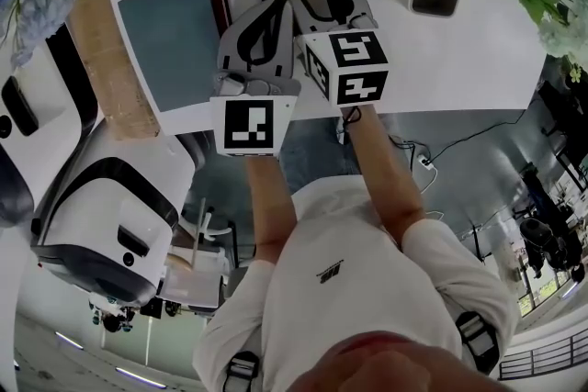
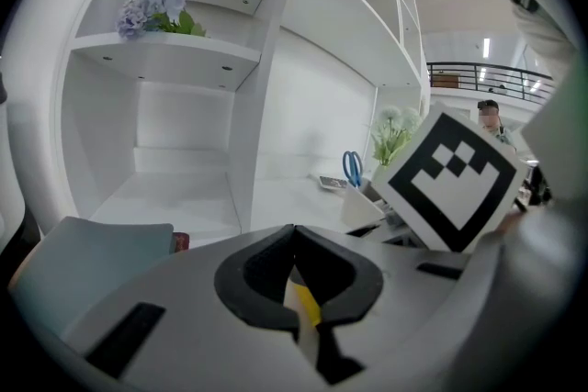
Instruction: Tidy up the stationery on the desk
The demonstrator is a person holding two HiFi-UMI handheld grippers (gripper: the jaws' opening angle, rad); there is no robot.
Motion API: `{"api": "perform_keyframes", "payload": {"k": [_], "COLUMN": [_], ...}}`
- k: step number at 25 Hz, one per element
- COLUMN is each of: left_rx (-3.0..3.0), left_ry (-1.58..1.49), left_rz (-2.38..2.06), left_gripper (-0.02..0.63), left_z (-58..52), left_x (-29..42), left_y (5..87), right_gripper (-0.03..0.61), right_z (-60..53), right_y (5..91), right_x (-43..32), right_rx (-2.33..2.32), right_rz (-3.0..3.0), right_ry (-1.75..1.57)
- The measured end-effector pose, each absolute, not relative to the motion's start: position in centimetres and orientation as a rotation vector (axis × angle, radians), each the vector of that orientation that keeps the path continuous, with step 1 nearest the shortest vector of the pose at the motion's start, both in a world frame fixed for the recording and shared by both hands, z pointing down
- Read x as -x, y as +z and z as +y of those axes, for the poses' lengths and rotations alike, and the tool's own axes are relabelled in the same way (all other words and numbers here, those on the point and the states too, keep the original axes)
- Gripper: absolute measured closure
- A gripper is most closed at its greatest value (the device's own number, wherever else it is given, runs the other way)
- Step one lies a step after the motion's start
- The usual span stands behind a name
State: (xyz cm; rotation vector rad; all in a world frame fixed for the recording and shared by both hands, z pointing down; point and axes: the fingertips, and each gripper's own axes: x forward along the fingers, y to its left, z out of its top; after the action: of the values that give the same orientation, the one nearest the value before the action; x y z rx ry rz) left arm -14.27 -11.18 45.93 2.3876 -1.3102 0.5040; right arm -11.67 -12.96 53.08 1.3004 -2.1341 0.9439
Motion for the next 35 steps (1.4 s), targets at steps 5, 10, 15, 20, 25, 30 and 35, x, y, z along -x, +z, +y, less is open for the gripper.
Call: {"api": "perform_keyframes", "payload": {"k": [5,10,15,20,25,30,35], "left_rx": [-2.383,-2.379,-2.372,-2.364,-2.355,-2.366,-2.375], "left_ry": [0.500,0.512,0.498,0.523,0.517,0.525,0.518], "left_rz": [-1.320,-1.321,-1.342,-1.351,-1.367,-1.360,-1.352], "left_gripper": [0.614,0.614,0.614,0.614,0.614,0.614,0.614], "left_z": [-11.3,-11.2,-11.4,-11.2,-11.2,-11.0,-11.0], "left_x": [14.5,14.5,14.7,14.9,14.7,14.1,13.0], "left_y": [46.0,46.1,45.9,45.9,45.7,45.5,45.0], "right_gripper": [0.434,0.457,0.513,0.523,0.525,0.526,0.526], "right_z": [-12.9,-12.8,-12.7,-12.6,-12.5,-12.3,-12.0], "right_y": [54.2,54.4,54.3,53.7,52.9,51.5,50.0], "right_x": [11.7,11.6,11.0,10.3,9.5,8.6,7.5], "right_rx": [-1.285,-1.254,-1.245,-1.245,-1.252,-1.263,-1.279], "right_rz": [-2.090,-2.092,-2.093,-2.108,-2.129,-2.159,-2.190], "right_ry": [0.950,0.955,0.959,0.951,0.944,0.923,0.907]}}
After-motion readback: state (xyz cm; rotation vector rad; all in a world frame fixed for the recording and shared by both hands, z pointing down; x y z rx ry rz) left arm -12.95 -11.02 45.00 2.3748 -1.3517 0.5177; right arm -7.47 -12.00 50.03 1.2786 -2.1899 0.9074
